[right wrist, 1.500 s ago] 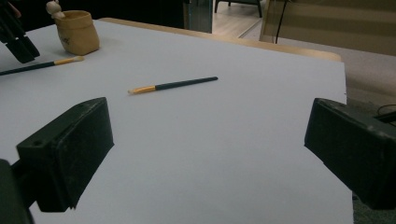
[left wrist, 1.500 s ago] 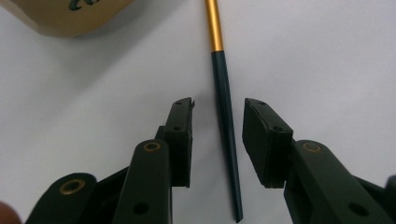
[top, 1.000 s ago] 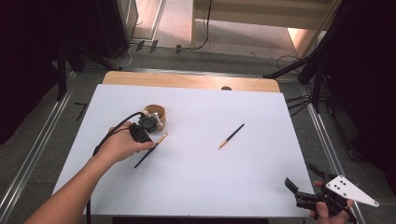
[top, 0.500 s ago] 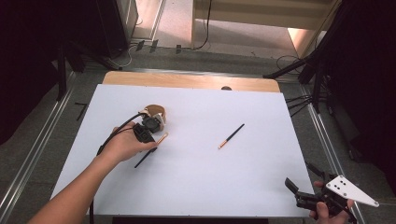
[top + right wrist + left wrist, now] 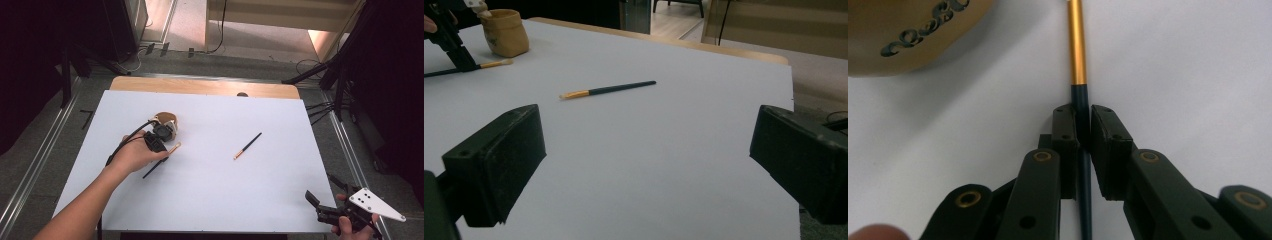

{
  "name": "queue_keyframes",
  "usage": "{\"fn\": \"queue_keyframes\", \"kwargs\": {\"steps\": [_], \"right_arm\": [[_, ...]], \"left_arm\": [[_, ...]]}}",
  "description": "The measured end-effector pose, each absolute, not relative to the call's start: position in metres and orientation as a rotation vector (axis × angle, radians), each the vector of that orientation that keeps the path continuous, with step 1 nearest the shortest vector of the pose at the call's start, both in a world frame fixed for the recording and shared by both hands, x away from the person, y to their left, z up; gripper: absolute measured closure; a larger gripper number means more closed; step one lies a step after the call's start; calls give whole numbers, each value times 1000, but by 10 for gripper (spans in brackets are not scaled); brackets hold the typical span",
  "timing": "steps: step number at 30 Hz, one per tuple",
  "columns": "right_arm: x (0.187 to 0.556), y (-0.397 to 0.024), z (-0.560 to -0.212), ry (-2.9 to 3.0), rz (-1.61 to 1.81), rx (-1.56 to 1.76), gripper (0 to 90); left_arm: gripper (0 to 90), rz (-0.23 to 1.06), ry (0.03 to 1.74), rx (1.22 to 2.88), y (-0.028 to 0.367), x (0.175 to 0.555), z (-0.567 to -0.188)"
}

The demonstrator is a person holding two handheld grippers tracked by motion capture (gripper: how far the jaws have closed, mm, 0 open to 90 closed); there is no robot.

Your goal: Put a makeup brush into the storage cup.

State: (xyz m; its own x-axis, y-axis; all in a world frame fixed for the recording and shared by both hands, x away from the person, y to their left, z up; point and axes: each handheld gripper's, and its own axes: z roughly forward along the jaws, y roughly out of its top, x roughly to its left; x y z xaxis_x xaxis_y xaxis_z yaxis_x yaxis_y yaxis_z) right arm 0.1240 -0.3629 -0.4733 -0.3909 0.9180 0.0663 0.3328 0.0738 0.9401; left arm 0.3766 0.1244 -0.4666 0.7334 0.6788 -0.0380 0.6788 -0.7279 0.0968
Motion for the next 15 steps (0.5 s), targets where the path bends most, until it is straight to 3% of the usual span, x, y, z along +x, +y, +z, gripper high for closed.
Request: {"fn": "queue_keyframes", "kwargs": {"steps": [15], "right_arm": [[124,-362,-473,1786,1331,1236,18]], "left_arm": [[847,22,1094,2842,123,375,-467]]}}
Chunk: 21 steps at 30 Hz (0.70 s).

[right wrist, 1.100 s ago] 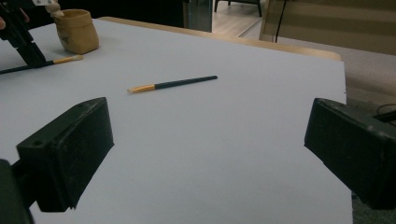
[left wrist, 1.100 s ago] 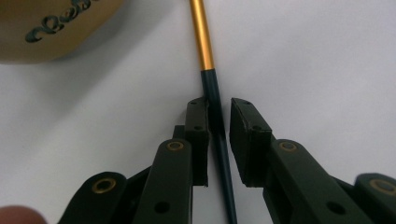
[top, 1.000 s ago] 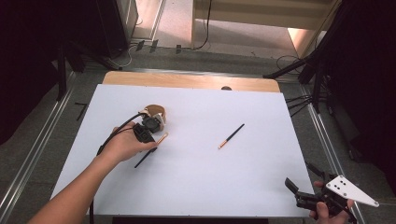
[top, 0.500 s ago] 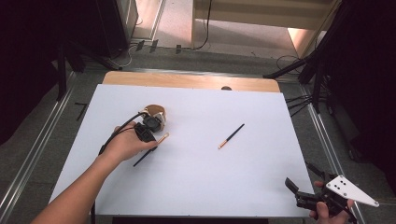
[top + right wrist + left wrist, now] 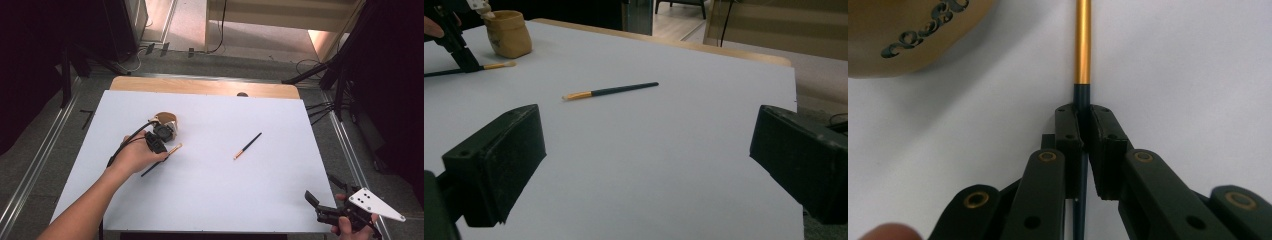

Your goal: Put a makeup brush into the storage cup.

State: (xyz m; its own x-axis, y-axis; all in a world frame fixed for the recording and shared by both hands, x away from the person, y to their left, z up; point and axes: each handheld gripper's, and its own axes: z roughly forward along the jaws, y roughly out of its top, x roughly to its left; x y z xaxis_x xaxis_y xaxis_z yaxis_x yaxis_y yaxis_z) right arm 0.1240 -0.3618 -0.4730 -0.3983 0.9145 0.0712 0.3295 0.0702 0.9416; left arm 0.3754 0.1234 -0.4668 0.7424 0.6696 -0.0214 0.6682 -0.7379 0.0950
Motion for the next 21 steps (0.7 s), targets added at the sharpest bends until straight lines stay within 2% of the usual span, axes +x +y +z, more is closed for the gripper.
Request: {"fn": "queue_keyframes", "kwargs": {"steps": [11,21], "right_arm": [[124,-362,-473,1784,1333,1238,18],[123,-362,-473,1784,1327,1240,18]], "left_arm": [[849,21,1071,2852,123,376,-466],[849,4,1045,2764,131,373,-448]]}}
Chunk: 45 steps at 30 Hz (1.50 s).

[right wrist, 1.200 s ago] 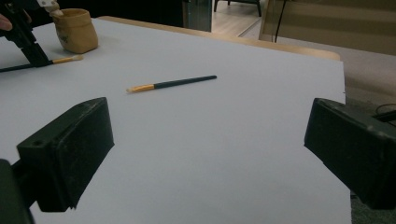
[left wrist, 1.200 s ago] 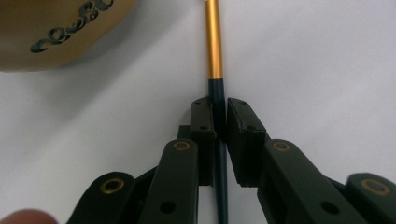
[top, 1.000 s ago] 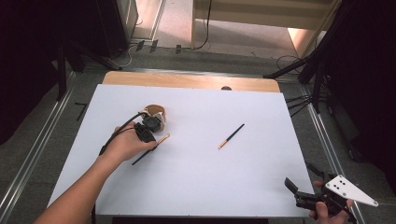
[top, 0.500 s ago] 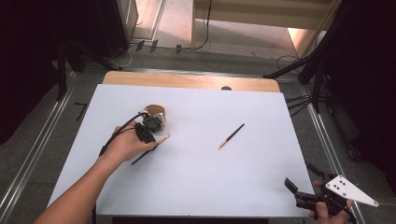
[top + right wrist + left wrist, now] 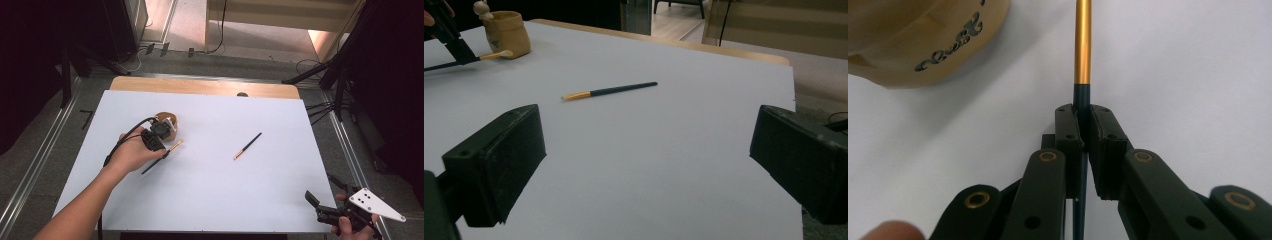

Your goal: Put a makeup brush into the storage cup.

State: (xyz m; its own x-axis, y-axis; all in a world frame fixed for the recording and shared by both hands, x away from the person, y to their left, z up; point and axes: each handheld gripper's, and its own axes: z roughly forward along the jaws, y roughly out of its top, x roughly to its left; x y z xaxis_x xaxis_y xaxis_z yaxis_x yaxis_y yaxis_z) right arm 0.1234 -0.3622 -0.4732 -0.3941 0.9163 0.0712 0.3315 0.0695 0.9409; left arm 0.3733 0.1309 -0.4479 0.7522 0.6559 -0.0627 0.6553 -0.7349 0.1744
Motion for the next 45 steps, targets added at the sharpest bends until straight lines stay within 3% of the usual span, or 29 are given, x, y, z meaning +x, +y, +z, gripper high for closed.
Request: {"fn": "queue_keyframes", "kwargs": {"steps": [45], "right_arm": [[125,-361,-474,1794,1323,1238,18]], "left_arm": [[849,141,943,2319,168,363,-398]]}}
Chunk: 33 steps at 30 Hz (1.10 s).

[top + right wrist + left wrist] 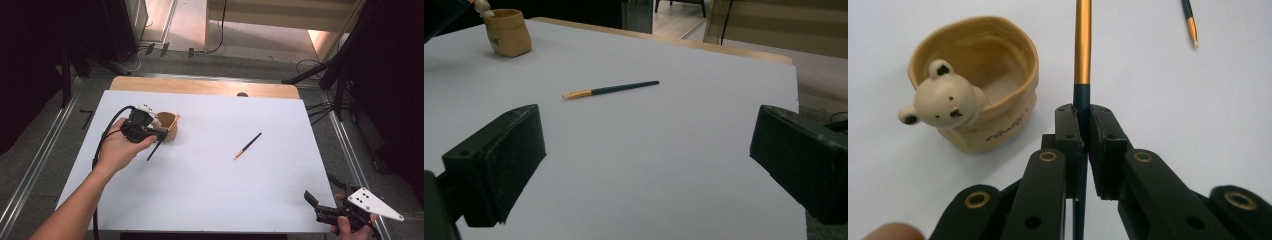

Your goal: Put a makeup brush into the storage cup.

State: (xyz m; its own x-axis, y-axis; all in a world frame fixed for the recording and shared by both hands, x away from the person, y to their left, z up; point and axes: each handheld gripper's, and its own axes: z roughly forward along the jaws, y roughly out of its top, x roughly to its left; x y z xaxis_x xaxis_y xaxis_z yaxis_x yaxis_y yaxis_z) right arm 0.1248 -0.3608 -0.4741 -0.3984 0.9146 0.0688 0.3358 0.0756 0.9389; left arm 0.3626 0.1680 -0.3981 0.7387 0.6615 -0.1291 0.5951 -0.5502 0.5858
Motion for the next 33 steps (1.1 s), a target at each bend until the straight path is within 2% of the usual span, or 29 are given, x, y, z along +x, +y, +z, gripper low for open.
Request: {"fn": "queue_keyframes", "kwargs": {"steps": [10,33], "right_arm": [[125,-361,-474,1797,1325,1236,18],[124,-361,-474,1794,1325,1237,18]], "left_arm": [[849,203,948,2202,175,362,-390],[849,300,912,2054,178,360,-382]]}}
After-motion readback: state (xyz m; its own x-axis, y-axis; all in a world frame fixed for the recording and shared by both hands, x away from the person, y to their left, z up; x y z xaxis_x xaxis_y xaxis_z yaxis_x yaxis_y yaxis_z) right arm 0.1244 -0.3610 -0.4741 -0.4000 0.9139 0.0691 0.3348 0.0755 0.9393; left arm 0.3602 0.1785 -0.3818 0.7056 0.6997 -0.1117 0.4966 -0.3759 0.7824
